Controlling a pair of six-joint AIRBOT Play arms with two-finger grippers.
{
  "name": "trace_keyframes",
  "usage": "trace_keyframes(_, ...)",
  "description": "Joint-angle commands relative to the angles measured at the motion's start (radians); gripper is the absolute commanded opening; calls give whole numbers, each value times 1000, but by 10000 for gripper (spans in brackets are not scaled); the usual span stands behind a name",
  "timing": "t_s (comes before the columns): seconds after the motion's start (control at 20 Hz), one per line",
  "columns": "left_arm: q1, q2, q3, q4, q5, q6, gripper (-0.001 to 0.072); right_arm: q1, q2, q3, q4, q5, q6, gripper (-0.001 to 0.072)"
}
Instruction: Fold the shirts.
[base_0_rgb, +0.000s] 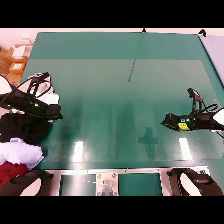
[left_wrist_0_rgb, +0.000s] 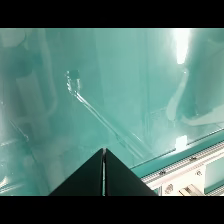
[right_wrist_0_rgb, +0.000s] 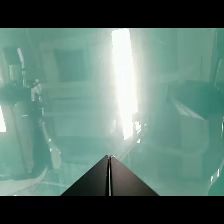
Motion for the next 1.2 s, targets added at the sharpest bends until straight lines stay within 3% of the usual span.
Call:
trace_keyframes(0.0,-1,1,0,0,0,0,21,0,1,-1,0,0,0,12)
trace_keyframes(0.65,-1,1,0,0,1,0,21,0,1,-1,0,0,0,12)
trace_keyframes(1.0,3,0,8,8,166,-55,32,0,1,-1,0,-11,0,12)
trace_keyframes(1.05,11,0,26,56,208,-72,340,0,1,-1,0,-16,0,12)
trace_keyframes(1.1,26,0,47,119,273,-143,622,0,0,-1,0,-33,-2,13)
trace_keyframes(1.15,51,-4,76,192,369,-182,703,0,0,-1,0,-56,-2,13)
